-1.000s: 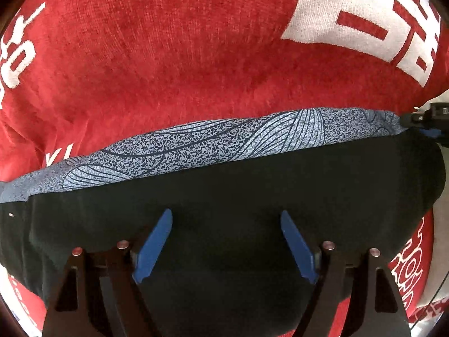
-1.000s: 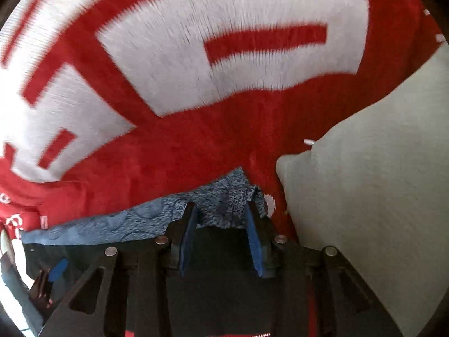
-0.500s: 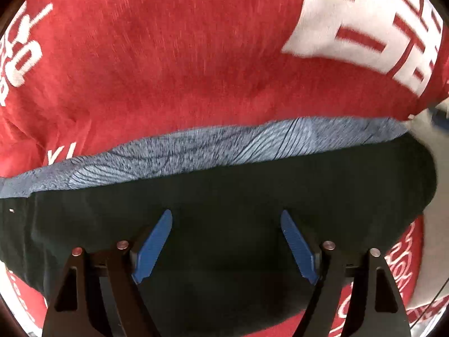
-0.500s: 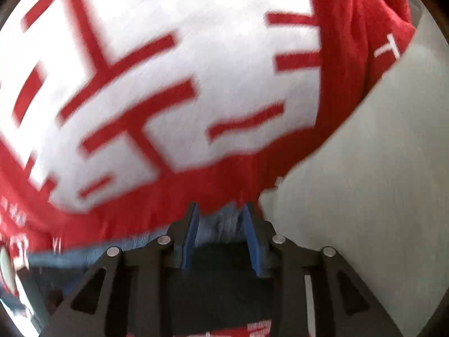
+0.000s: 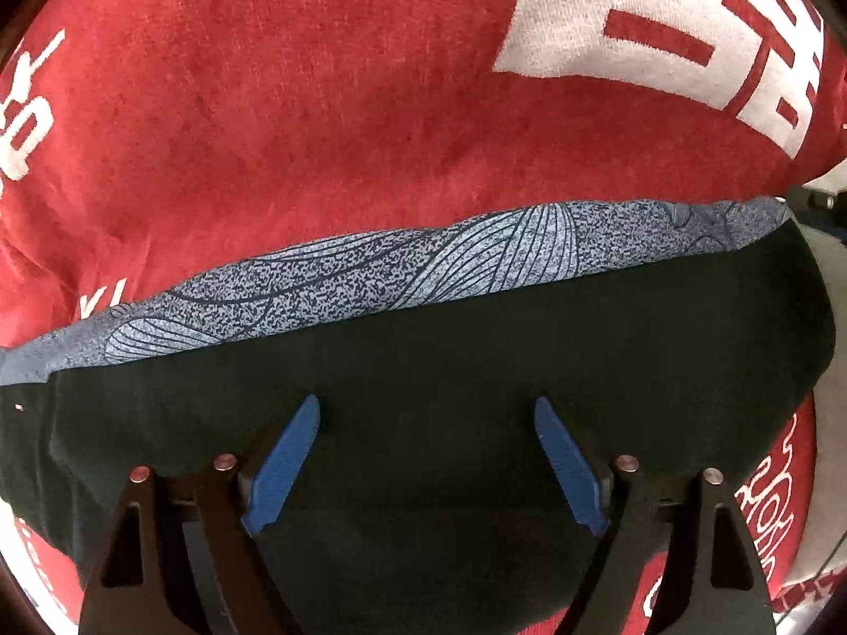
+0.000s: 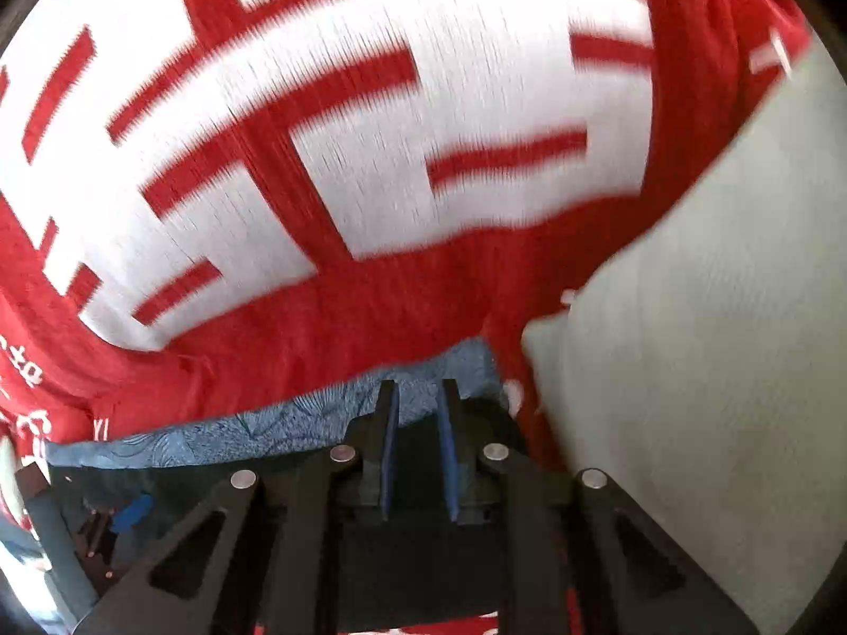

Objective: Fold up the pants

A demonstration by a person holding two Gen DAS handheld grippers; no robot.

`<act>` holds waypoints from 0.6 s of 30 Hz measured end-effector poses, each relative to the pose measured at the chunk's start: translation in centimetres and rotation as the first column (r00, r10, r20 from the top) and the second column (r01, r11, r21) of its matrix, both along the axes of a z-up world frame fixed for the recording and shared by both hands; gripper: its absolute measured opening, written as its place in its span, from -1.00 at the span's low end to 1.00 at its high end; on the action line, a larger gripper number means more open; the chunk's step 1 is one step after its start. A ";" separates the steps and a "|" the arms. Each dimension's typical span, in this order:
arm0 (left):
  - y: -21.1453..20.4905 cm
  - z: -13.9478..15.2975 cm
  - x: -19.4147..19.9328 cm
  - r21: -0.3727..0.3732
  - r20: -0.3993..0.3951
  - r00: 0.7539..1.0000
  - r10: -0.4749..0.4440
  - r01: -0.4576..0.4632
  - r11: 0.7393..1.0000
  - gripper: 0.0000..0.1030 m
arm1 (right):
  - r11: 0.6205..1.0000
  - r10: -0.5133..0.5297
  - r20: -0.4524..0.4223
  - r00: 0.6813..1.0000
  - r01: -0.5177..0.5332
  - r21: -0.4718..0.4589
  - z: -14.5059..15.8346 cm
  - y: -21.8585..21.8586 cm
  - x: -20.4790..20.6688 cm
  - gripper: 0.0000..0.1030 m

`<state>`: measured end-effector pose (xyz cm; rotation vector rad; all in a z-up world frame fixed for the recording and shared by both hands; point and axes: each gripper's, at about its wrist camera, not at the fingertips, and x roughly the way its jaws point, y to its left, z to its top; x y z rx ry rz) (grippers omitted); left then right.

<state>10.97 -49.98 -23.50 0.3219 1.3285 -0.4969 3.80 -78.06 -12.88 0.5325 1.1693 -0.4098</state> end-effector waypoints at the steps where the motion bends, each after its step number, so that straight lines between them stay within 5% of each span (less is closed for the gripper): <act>1: 0.1 0.0 0.0 0.002 0.000 1.000 0.004 -0.004 1.000 0.64 | 1.000 0.004 -0.022 1.000 -0.003 0.031 -0.3 -0.8 0.4 -0.67; 6: 0.1 0.0 -0.2 -0.001 -0.007 1.000 0.008 -0.008 1.000 0.64 | 0.982 -0.079 -0.191 0.978 0.109 0.152 -3.8 -2.4 1.1 -0.57; 9: 0.8 -0.1 0.3 -0.005 -0.004 1.000 0.004 -0.004 1.000 0.65 | 0.978 -0.118 -0.140 0.983 0.139 0.155 -4.2 -2.9 1.5 -0.56; 11: 1.0 -0.1 0.3 -0.007 -0.008 1.000 0.007 -0.007 1.000 0.65 | 0.992 -0.116 -0.070 0.991 0.120 0.046 -2.1 -2.8 1.5 -0.56; 13: 0.9 0.2 0.5 -0.005 -0.020 1.000 0.017 -0.018 1.000 0.65 | 0.994 -0.105 -0.043 0.993 0.105 -0.017 -0.2 -2.5 0.9 -0.40; 15: 1.1 0.4 1.0 -0.008 -0.026 0.999 0.030 -0.031 0.999 0.65 | 0.997 -0.073 -0.048 0.996 0.074 0.011 0.6 -1.3 0.5 0.15; 18: 1.5 0.4 1.8 0.010 -0.016 0.999 0.048 -0.048 0.999 0.65 | 0.999 0.011 -0.062 0.998 -0.013 -0.032 1.4 1.2 -1.6 0.30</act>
